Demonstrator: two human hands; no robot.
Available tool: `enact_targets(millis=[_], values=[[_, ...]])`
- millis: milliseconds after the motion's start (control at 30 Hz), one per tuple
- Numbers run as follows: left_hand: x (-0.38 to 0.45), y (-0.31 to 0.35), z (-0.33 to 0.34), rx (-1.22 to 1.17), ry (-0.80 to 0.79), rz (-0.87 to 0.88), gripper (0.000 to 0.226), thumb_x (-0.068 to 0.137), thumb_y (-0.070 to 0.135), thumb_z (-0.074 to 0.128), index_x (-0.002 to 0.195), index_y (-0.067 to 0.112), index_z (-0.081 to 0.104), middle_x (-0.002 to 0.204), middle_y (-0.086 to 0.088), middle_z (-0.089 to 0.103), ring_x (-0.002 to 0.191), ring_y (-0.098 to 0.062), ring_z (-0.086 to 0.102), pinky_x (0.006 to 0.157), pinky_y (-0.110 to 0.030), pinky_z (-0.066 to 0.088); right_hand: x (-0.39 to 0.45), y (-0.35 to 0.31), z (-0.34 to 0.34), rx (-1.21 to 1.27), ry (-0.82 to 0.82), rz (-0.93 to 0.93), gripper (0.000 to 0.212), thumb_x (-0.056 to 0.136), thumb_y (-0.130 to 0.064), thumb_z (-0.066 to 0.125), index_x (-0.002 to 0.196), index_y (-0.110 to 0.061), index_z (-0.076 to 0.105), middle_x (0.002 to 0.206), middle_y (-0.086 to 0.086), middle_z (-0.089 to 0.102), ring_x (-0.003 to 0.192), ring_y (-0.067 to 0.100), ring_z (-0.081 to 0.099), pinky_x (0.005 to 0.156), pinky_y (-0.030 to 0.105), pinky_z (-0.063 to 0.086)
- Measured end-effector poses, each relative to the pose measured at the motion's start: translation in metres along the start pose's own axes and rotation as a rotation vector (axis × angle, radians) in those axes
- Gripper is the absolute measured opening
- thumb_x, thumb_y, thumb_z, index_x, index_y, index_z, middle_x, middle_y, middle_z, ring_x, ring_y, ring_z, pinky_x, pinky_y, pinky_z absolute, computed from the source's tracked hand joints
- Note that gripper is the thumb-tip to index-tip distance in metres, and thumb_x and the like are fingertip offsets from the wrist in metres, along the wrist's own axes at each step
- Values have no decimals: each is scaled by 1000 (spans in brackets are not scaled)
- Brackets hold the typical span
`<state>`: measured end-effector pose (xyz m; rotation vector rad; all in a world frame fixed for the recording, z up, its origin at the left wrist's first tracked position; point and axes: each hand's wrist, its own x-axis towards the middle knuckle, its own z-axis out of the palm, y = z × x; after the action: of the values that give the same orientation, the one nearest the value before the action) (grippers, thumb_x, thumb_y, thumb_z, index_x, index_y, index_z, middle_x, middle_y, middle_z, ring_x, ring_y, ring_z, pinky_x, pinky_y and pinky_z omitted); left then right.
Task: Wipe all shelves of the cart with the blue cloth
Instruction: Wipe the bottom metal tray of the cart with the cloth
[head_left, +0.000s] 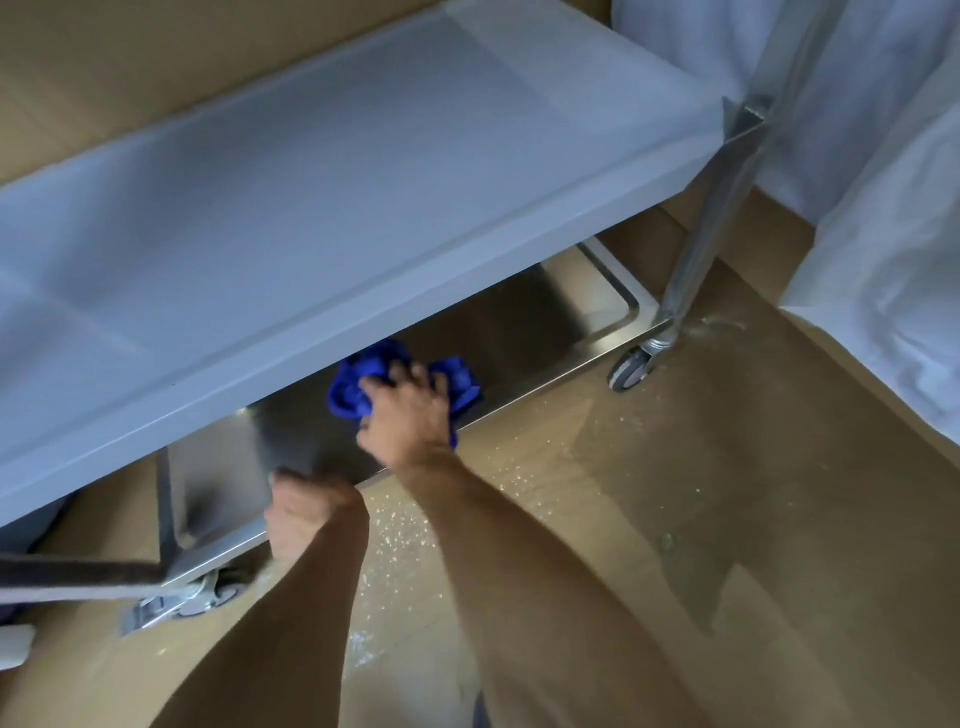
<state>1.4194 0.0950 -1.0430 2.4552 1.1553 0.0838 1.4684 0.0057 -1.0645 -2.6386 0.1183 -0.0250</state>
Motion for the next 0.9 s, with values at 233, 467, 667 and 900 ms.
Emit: enact_targets(millis=[233, 467, 667, 900], values=[[18, 55, 30, 216, -114, 242, 47, 82, 26, 73, 123, 8, 59, 130, -17, 51, 123, -35, 47, 99, -49, 39, 51, 176, -81, -133, 273, 453, 48, 84, -39, 58, 130, -27, 54, 147, 17, 43, 139, 39, 31, 114, 53, 24], [31, 52, 34, 292, -83, 286, 34, 84, 34, 69, 108, 10, 70, 115, -13, 63, 110, -31, 58, 94, -41, 41, 82, 182, -84, -291, 183, 492, 56, 75, -47, 56, 124, -19, 50, 126, 20, 54, 122, 38, 47, 105, 52, 33], [53, 23, 0, 70, -233, 357, 21, 79, 20, 60, 94, 14, 74, 96, -13, 72, 95, -35, 65, 83, -37, 54, 60, 5, -9, -65, -77, -33, 43, 73, -36, 68, 113, -24, 62, 120, 6, 60, 118, 30, 50, 103, 43, 36], [53, -85, -65, -117, 132, 2, 40, 89, 41, 51, 95, 5, 67, 90, -23, 66, 84, -38, 63, 79, -43, 51, 20, -27, 11, -66, -92, -55, 51, 80, -35, 62, 130, -36, 55, 130, 4, 54, 122, 28, 45, 105, 44, 32]])
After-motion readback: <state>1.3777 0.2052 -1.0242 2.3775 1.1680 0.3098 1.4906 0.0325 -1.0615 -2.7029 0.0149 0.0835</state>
